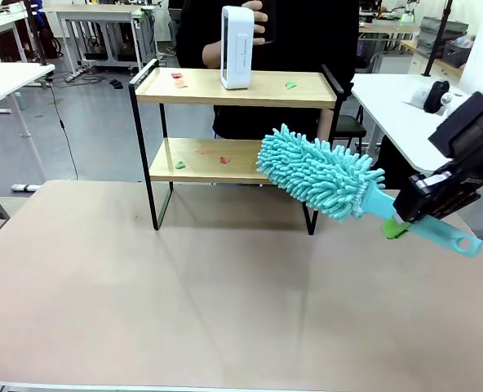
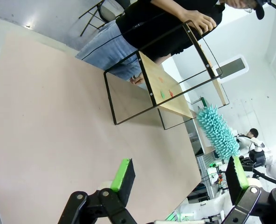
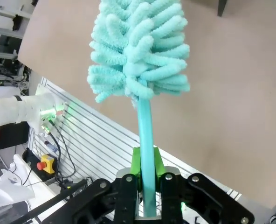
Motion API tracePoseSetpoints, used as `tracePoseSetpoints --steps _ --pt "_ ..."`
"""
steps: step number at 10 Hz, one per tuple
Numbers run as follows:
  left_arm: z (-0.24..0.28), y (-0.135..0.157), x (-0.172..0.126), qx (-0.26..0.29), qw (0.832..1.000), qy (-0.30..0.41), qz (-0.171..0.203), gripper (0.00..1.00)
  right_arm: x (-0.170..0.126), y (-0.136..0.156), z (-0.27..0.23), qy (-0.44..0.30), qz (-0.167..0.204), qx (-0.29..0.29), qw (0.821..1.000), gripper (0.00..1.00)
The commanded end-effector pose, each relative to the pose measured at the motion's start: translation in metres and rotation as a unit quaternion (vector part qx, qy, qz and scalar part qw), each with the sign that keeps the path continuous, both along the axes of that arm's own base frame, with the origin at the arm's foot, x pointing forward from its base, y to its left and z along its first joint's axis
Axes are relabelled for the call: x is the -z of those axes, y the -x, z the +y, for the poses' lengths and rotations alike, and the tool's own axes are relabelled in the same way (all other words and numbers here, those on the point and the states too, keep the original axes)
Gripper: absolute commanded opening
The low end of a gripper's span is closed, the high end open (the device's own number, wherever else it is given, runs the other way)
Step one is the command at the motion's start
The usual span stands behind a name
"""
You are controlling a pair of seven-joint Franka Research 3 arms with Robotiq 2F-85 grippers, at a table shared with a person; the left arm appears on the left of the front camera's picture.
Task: Clean the shelf.
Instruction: Clean the specific tier of the Shelf with the Duster once objects are removed.
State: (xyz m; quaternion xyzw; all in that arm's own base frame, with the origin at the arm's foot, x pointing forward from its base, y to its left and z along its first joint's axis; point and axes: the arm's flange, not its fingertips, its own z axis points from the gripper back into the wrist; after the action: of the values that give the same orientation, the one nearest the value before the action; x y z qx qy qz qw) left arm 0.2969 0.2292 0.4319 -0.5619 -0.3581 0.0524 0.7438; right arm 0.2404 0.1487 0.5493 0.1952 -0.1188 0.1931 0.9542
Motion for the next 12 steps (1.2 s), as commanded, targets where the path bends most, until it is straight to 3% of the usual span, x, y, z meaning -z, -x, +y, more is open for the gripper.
tracePoseSetpoints --steps 1,3,4,5,7,8,12 --pt "-0.001 0.0 -0.001 0.001 1.0 0.001 -0.015 1.0 0.001 -0.025 0.025 0.005 -0.012 0.022 1.0 0.12" --pt "-0.001 0.0 -0.001 0.001 1.0 0.001 -0.015 1.0 0.005 -0.045 0.05 0.014 -0.021 0.025 0.999 0.12" --pt "-0.001 0.0 -0.001 0.001 1.0 0.001 -0.015 1.0 0.009 -0.055 0.065 0.013 -0.018 0.032 0.999 0.0" --pt "-0.001 0.0 -0.001 0.001 1.0 0.001 -0.015 1.0 0.013 -0.063 0.078 0.019 -0.032 0.05 0.998 0.0" --pt "-0.001 0.0 -0.001 0.001 1.0 0.001 -0.015 1.0 0.023 -0.086 0.097 0.028 -0.021 0.077 0.996 0.0" --pt "-0.001 0.0 -0.001 0.001 1.0 0.001 -0.015 1.0 0.026 -0.098 0.104 0.037 -0.038 0.104 0.993 0.0" --pt "-0.001 0.0 -0.001 0.001 1.0 0.001 -0.015 1.0 0.048 -0.149 0.131 0.043 -0.054 0.106 0.992 0.0"
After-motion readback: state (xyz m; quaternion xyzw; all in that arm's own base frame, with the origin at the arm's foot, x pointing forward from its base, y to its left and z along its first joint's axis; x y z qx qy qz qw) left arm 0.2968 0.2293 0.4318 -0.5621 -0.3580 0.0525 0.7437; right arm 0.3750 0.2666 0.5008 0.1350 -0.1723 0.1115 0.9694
